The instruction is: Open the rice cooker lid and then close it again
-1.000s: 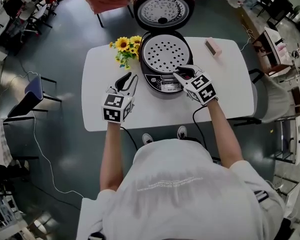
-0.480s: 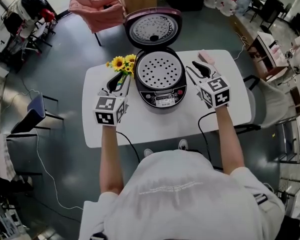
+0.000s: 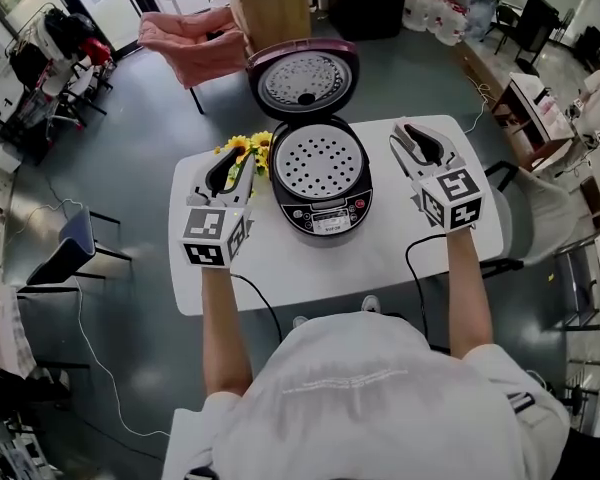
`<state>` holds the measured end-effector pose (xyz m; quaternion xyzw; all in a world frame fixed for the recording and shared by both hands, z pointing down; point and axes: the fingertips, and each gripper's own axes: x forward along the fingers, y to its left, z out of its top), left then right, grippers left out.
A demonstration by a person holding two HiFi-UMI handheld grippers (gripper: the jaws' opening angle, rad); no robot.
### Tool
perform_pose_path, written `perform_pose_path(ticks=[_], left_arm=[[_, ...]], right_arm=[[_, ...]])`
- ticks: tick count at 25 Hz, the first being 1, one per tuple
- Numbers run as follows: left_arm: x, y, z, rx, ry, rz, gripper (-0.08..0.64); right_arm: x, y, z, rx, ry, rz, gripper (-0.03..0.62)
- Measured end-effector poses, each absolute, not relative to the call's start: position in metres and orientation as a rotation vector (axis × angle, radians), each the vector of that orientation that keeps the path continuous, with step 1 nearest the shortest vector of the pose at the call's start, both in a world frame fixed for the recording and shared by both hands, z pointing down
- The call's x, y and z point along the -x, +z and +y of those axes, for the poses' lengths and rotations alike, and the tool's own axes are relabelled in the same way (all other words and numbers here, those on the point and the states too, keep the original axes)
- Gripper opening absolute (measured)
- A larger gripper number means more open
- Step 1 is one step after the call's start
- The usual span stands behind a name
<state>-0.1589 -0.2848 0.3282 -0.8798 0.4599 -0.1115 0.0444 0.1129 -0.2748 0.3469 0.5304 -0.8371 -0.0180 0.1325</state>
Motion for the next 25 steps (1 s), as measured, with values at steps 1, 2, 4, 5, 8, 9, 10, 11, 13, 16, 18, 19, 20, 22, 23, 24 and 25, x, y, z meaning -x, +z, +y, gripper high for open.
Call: perform_pose_path(ticks=[1, 2, 4, 5, 8, 9, 10, 11, 13, 16, 18, 19, 20, 22, 23, 24, 25], left_arm=[[0.161, 0.327, -0.285, 2.683, -0.339, 1.407, 0.101], [0.162, 0.326, -0.285, 2.678, -0.34, 1.409, 0.101], [0.165, 0.326, -0.286, 2.674, -0.344, 1.41, 0.101], [0.166, 0.327, -0.287, 2.674, -0.343, 1.411, 0.101], [0.168, 0.332, -0.285, 2.684, -0.346, 1.404, 0.101], [0.17, 0.334, -0.284, 2.689, -0.35, 1.401, 0.101], [0.172, 0.336, -0.283, 2.693, -0.354, 1.398, 0.101], [0.174, 0.337, -0.283, 2.697, -0.358, 1.395, 0.101], [0.179, 0.339, -0.282, 2.705, -0.362, 1.385, 0.101], [0.184, 0.344, -0.277, 2.727, -0.377, 1.35, 0.101], [0.187, 0.35, -0.273, 2.746, -0.396, 1.318, 0.101], [0.189, 0.353, -0.271, 2.755, -0.404, 1.304, 0.101], [0.19, 0.356, -0.27, 2.763, -0.41, 1.291, 0.101], [0.194, 0.361, -0.267, 2.781, -0.422, 1.264, 0.101], [0.196, 0.364, -0.266, 2.789, -0.427, 1.251, 0.101], [0.198, 0.367, -0.266, 2.797, -0.433, 1.239, 0.101], [0.2, 0.369, -0.265, 2.805, -0.437, 1.23, 0.101]], right_arm=[[-0.114, 0.344, -0.275, -1.548, -0.06, -2.426, 0.153], [-0.116, 0.342, -0.275, -1.557, -0.064, -2.423, 0.153], [-0.118, 0.34, -0.277, -1.576, -0.062, -2.411, 0.153], [-0.118, 0.34, -0.278, -1.583, -0.057, -2.403, 0.153], [-0.116, 0.344, -0.277, -1.593, -0.045, -2.382, 0.153], [-0.114, 0.344, -0.276, -1.593, -0.043, -2.38, 0.153], [-0.112, 0.345, -0.275, -1.59, -0.042, -2.38, 0.153], [-0.109, 0.345, -0.273, -1.583, -0.042, -2.38, 0.153], [-0.102, 0.345, -0.269, -1.566, -0.045, -2.375, 0.153], [-0.093, 0.345, -0.262, -1.564, -0.029, -2.37, 0.153], [-0.088, 0.346, -0.256, -1.583, -0.005, -2.37, 0.143], [-0.086, 0.348, -0.254, -1.595, 0.006, -2.367, 0.1], [-0.084, 0.35, -0.251, -1.607, 0.019, -2.363, 0.094], [-0.08, 0.355, -0.244, -1.631, 0.046, -2.353, 0.094], [-0.078, 0.358, -0.239, -1.644, 0.059, -2.345, 0.094], [-0.076, 0.359, -0.235, -1.658, 0.069, -2.337, 0.094], [-0.074, 0.36, -0.231, -1.673, 0.077, -2.329, 0.094]])
